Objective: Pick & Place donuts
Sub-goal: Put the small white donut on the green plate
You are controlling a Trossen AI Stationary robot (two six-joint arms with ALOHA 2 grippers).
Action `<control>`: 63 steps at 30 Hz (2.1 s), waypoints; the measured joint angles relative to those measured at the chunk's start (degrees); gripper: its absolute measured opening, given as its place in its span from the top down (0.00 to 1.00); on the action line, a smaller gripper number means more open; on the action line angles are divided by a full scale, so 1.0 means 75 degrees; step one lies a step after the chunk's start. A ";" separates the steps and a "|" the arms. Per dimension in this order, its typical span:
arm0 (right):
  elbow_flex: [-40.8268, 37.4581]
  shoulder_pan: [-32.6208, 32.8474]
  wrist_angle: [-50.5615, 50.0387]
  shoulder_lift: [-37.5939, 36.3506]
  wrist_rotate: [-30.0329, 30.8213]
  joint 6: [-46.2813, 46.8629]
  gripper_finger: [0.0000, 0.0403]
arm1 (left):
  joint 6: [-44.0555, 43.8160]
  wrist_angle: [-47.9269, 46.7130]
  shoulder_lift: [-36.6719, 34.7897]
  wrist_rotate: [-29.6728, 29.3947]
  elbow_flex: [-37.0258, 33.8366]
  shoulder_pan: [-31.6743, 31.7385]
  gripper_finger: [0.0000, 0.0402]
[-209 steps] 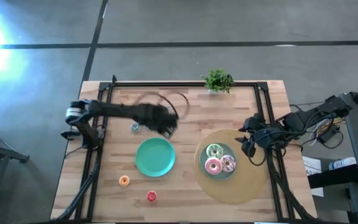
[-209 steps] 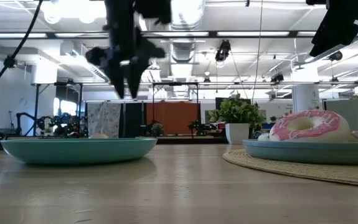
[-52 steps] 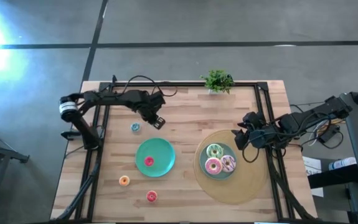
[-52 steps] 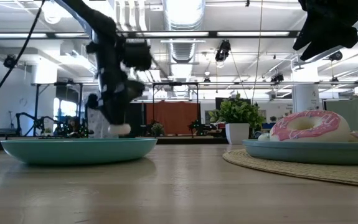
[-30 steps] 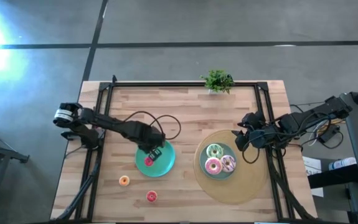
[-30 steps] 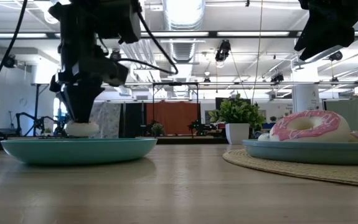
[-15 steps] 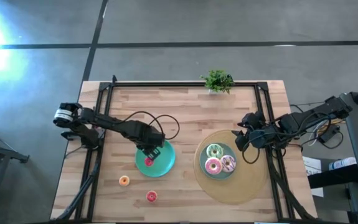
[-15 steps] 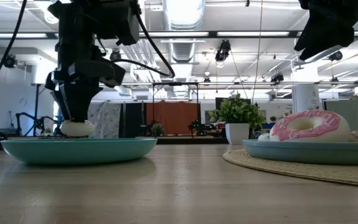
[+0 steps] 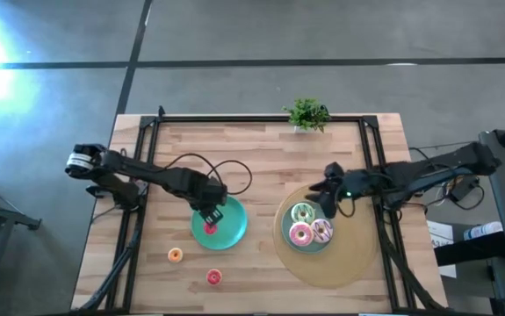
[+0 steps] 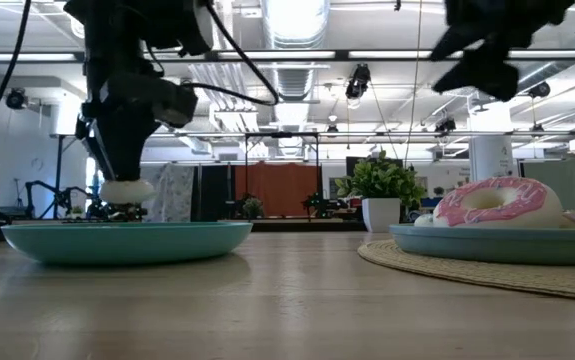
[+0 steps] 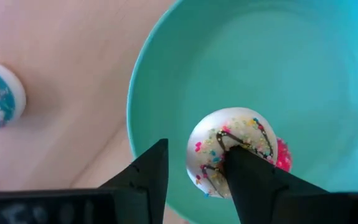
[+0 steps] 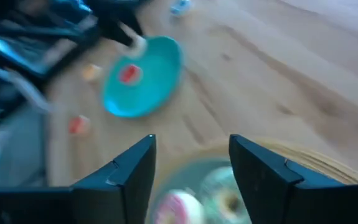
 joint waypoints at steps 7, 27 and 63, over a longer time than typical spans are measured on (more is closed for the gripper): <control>-0.0740 -0.1308 0.3554 0.1501 -0.2262 0.0154 0.57 | -0.1610 0.1472 -0.1364 0.0481 -0.1200 0.0000 0.69; 0.3997 -0.1737 0.4619 0.7627 -0.5129 -0.0146 0.90 | -0.3642 0.3378 -0.2470 -0.0207 -0.2669 -0.0003 0.69; 0.6145 -0.1765 0.3725 0.9946 -0.4900 -0.0795 0.98 | -0.2587 0.4830 -0.2476 0.0467 -0.3408 -0.0067 0.69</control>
